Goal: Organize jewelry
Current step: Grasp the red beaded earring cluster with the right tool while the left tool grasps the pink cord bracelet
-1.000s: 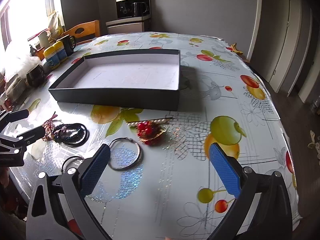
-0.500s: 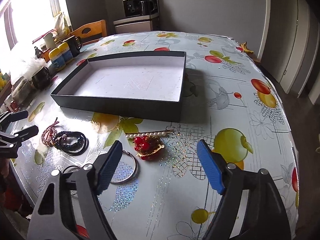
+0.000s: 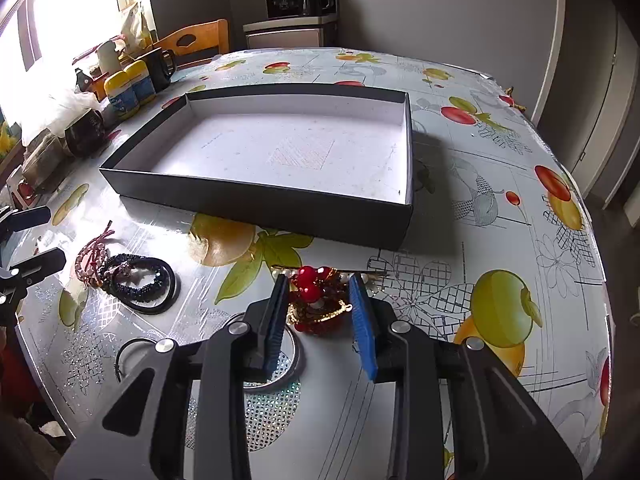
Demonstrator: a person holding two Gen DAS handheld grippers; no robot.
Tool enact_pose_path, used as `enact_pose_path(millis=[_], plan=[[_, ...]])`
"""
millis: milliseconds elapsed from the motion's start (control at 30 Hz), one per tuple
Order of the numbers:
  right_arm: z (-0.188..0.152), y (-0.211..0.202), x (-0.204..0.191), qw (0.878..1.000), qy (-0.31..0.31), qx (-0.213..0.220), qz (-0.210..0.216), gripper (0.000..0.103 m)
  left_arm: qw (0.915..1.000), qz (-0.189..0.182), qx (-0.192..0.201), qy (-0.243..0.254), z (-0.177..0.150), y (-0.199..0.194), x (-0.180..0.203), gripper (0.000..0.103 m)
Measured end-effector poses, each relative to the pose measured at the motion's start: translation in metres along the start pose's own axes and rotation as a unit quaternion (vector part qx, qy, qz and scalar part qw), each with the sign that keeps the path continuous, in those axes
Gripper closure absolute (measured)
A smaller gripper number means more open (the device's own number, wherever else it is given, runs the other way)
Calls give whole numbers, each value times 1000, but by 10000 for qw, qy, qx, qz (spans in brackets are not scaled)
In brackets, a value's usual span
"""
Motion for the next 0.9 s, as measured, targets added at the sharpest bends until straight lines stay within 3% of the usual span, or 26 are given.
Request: enact_pose_path(millis=[200, 533, 567, 633, 733, 767, 833, 900], plan=[[3, -12, -2, 9998, -16, 203, 25, 74, 9998, -166, -55, -7, -2, 3, 1, 3], [1, -29, 1, 9993, 21, 360, -11, 74, 9956, -939, -53, 15, 9, -6, 39, 11], [0, -30, 1, 9993, 29, 369, -10, 74, 9950, -996, -61, 46, 10, -6, 44, 16], [0, -32, 1, 9992, 28, 398, -24, 74, 9939, -1087, -173, 95, 10, -1, 53, 39], [0, -35, 2, 9990, 55, 440, -16, 74, 9929, -1126, -351, 129, 9, 7, 61, 60], [0, -36, 3, 9990, 48, 452, -19, 74, 9924, -1160, -379, 135, 9, 9, 63, 63], [1, -38, 3, 9989, 33, 471, -17, 74, 9921, -1173, -431, 145, 8, 12, 65, 82], [2, -40, 4, 9987, 6, 508, -26, 74, 9926, -1127, -422, 159, 9, 13, 64, 96]])
Point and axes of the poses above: each gripper's, at about its wrist camera, not at the fingertips, and y roughly the way its jaws point, x to its right, z to its top, the point moved 9 cm from there along y, roughly the way its jaws point, and after that the axes turned 8 degrees about z, right-handed, at the moved point
